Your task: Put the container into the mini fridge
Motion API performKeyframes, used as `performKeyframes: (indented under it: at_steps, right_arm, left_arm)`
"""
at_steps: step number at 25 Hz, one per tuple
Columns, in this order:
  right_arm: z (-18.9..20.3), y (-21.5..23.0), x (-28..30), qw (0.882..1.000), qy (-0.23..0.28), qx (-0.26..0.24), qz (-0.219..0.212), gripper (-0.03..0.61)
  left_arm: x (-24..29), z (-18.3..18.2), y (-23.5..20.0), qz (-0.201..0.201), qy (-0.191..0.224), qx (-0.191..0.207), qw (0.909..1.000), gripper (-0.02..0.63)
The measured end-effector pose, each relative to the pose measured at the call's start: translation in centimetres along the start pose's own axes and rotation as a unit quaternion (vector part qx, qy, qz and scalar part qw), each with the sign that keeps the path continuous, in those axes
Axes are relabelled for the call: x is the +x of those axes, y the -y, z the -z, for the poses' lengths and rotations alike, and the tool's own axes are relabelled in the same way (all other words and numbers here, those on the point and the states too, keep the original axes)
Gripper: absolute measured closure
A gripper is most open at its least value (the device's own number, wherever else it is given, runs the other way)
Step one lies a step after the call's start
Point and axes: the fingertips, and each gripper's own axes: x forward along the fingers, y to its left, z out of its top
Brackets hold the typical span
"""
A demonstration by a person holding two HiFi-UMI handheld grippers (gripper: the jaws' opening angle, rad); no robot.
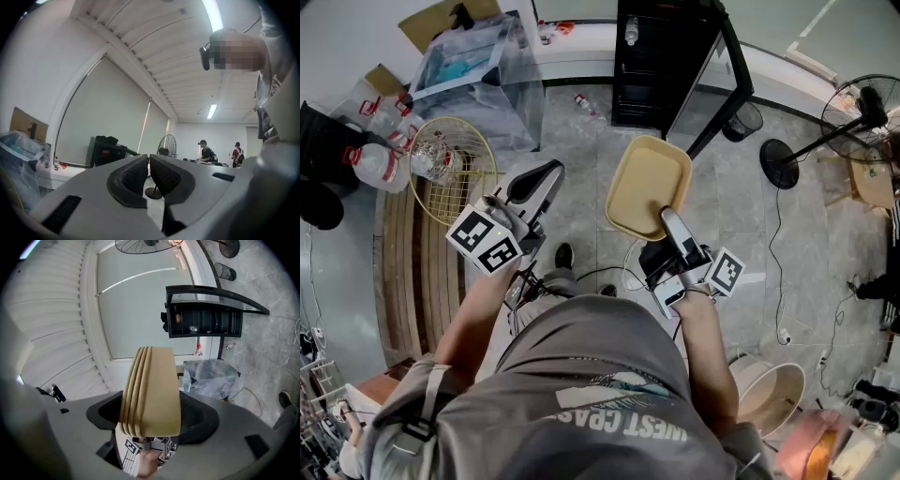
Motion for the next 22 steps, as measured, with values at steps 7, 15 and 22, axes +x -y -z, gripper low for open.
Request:
performKeyframes:
  at_steps: [7,15,22]
  right_arm:
    - [-0.5,0.2,0.6,1.000,0.002,0.001,0.002,0.225]
    - [-0.8,0.8,2.9,1.000,0.011,-0.001,0.010,0.225]
    - [-1.2,1.7,5.4,0.999,0.040,0.006,0.029,0.225]
  left_arm:
    - [0.4,0.1,-0.7,0.000,-0.002,-0.003,1.0000,0.586]
    - [0.8,-0.4,-3.3,0.007,-0.007,-0.007,0.9999,0.586]
    - [1.1,-1.4,-6.7,0.020,-0.010,-0.010,0.9997,0.586]
